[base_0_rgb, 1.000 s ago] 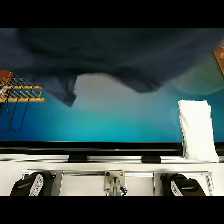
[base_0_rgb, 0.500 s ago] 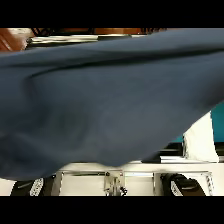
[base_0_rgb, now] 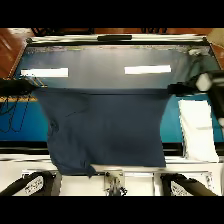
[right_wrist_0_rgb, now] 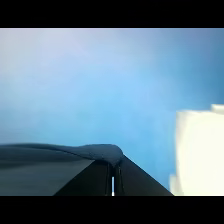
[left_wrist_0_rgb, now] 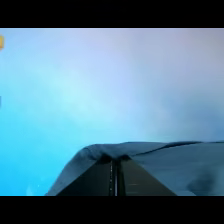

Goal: Fold the shirts.

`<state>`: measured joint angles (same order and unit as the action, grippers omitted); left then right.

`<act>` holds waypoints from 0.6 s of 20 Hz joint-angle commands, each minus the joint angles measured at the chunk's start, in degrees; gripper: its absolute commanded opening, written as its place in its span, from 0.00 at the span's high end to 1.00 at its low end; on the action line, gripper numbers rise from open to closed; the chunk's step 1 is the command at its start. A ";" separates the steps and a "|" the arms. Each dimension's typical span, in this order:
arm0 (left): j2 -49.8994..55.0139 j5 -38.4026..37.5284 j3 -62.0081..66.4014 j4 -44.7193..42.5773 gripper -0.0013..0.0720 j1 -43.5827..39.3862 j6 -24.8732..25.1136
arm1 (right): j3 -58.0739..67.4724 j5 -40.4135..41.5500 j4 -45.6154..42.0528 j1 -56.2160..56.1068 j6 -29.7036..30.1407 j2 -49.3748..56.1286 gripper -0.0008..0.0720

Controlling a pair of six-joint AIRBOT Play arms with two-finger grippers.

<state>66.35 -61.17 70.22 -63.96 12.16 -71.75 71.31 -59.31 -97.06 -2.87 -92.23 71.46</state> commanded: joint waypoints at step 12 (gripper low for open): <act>33.20 34.10 12.28 9.22 0.93 -8.87 -5.70 | 0.02 35.87 2.05 5.44 -16.11 19.45 0.88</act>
<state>96.66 -29.36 81.65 -55.79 3.84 -74.72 71.33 -24.36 -95.88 1.19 -106.30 89.91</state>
